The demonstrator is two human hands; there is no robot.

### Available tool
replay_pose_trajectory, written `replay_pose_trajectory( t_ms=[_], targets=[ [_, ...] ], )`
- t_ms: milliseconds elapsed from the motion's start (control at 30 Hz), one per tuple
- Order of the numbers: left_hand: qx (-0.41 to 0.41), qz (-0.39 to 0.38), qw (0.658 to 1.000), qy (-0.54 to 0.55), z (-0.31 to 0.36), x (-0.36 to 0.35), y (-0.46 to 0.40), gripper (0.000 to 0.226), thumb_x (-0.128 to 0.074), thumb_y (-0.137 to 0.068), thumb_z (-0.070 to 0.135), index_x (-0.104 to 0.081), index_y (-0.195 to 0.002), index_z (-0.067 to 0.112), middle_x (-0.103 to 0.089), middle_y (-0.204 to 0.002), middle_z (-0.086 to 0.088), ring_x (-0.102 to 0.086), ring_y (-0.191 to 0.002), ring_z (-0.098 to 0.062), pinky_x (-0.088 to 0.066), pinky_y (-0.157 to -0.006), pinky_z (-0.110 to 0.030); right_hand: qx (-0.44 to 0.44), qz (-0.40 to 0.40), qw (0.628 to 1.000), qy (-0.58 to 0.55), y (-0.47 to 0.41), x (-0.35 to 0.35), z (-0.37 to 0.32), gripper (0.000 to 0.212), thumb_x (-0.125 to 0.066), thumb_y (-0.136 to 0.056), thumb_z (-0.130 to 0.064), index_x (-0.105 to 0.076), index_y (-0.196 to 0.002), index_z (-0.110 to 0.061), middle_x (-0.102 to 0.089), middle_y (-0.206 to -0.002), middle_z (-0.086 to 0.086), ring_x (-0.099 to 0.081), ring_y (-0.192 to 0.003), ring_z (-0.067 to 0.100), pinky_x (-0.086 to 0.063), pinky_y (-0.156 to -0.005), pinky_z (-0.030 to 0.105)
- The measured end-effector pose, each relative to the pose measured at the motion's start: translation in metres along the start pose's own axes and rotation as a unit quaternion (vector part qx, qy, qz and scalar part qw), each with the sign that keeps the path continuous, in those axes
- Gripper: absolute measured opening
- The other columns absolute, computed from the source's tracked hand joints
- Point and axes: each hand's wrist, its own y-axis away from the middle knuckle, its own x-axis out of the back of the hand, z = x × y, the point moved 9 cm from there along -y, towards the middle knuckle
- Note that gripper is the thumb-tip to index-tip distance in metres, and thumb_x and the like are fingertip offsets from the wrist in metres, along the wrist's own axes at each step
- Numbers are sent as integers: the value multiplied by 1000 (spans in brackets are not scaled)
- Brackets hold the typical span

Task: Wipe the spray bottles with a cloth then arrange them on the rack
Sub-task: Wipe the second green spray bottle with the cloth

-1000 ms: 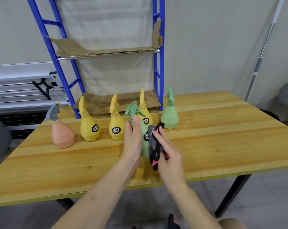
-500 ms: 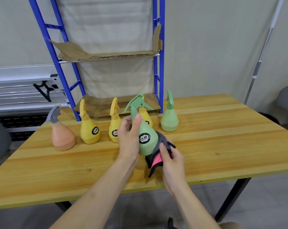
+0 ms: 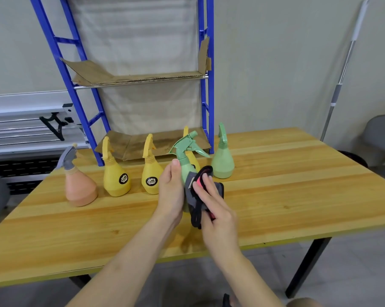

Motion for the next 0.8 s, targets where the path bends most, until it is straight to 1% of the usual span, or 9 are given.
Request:
replay_pose_trajectory(
  t_ms=[67,133,233,300,400,533,600,700,800],
  targets=[
    [-9,7,1000,-13,2,1,-2,60,-45,-102,54,-54,-101,-6,-59,-91,-25,-52,-83,-28,-44,-77,-48,-49,2,998,-39,-2,3,8,72,-53,-90,20,-60,-142,-30,-44,-158,-16,-33,-150,6,-41,-117,30],
    [-20,7,999,-29,4,1,-3,54,-45,-105,51,-57,-100,-1,-60,-91,-21,-51,-82,-27,-44,-76,-48,-117,16,987,-105,-5,5,16,66,-57,-95,16,-62,-139,-32,-47,-155,-20,-38,-146,-1,-44,-112,24],
    [-29,-18,999,-42,5,-2,-1,38,-45,-108,44,-68,-113,14,-71,-107,-18,-62,-93,-28,-52,-85,-51,-169,42,969,-176,-9,10,16,53,-59,-97,10,-64,-136,-25,-52,-151,-11,-45,-137,-8,-45,-102,10],
    [-28,-29,998,-44,2,-4,2,39,-46,-106,44,-66,-120,14,-71,-112,-13,-66,-101,-25,-53,-89,-50,-188,47,962,-195,-10,10,17,50,-59,-97,8,-64,-134,-27,-55,-150,-7,-48,-134,-9,-43,-97,5],
    [-18,-29,999,-34,-5,-3,7,37,-52,-100,45,-62,-118,14,-72,-109,-2,-66,-100,-19,-55,-86,-39,-203,38,958,-201,-8,7,22,51,-59,-98,7,-65,-132,-30,-57,-148,-7,-51,-135,-4,-45,-98,7],
    [-10,-30,998,-49,-18,-2,9,43,-73,-90,39,-56,-125,19,-69,-122,-2,-67,-113,-19,-57,-90,-31,-222,28,954,-200,-5,4,33,51,-59,-99,5,-65,-134,-33,-56,-149,-9,-51,-135,-2,-47,-97,10],
    [0,-4,1000,-18,-23,3,8,37,-73,-92,33,-58,-121,16,-70,-119,-6,-68,-112,-25,-57,-90,-35,-216,19,958,-186,-3,2,34,53,-58,-99,6,-65,-136,-31,-54,-150,-12,-47,-137,-5,-46,-98,8],
    [16,27,999,43,-27,8,4,28,-71,-95,28,-61,-114,10,-72,-110,-7,-68,-103,-27,-54,-94,-49,-197,8,965,-172,-4,2,31,51,-59,-98,6,-64,-136,-28,-53,-150,-16,-45,-137,-10,-44,-100,7],
    [36,49,993,103,-25,12,0,32,-72,-91,31,-63,-110,8,-69,-104,-10,-64,-98,-26,-51,-94,-51,-230,23,950,-207,-8,3,41,41,-62,-100,-7,-66,-134,-29,-62,-142,-12,-54,-134,1,-47,-107,21]
  ],
)
